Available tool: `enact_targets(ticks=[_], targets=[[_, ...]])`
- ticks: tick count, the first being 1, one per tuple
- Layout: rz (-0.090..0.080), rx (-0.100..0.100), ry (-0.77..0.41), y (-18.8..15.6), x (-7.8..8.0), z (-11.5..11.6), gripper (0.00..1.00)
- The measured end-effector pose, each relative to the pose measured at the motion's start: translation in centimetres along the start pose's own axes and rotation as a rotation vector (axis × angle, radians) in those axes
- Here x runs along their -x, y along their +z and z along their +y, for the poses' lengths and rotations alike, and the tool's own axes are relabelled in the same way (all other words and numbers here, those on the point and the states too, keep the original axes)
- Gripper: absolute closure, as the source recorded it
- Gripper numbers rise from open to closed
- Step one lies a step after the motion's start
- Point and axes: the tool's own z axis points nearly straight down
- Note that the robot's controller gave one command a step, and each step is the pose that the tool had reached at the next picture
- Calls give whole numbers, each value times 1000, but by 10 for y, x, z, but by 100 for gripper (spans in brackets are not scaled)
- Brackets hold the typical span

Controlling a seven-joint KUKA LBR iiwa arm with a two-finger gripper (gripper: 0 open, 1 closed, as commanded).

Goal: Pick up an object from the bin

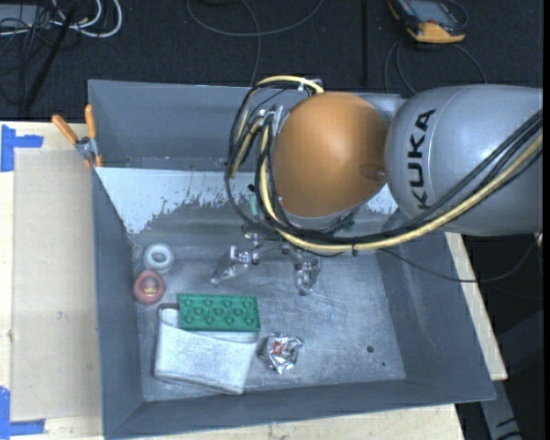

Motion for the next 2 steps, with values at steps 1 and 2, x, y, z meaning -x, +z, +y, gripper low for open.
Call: enact_targets(ticks=[1, 2], targets=[[-8, -9, 240, 92, -12, 42, 0], [-9, -7, 29, 99, -28, 1, 0]])
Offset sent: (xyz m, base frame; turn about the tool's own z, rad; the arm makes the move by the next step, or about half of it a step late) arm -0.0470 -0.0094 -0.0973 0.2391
